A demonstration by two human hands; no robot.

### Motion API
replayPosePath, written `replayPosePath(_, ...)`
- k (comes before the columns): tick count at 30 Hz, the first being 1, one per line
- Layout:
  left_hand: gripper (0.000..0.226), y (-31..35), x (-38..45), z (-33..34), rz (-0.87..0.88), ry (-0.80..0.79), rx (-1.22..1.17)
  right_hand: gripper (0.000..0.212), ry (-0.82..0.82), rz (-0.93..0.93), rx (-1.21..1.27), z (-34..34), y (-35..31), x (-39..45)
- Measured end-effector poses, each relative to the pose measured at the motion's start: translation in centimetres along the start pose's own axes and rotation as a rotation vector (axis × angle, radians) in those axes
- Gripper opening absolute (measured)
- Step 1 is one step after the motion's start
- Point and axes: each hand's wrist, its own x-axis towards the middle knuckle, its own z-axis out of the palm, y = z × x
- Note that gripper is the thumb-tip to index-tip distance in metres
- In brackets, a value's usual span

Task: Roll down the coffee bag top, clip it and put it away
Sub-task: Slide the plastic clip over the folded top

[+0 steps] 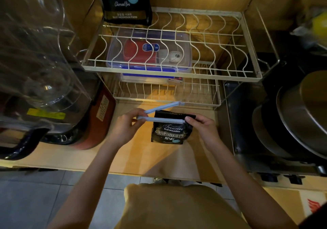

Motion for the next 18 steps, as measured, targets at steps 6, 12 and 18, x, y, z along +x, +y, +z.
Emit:
replayPosePath(6, 0.037, 0.7, 0.9, 1.6, 0.049, -0.032, -0.025, 0.013, -0.043, 0.072, -0.083, -0.5, -1.2, 0.4)
replayPosePath(12, 0.036, 0.5, 1.4, 3.1, 0.082, -0.029, -0.043, 0.020, 0.061, -0.053, -0.421, -0.1, -1.8, -0.1)
replayPosePath(18, 0.031, 0.5, 1.6, 3.4, 0.058, -0.049, -0.162, 0.019, 0.175, -0.261, -0.693, -0.1, -1.5, -1.1)
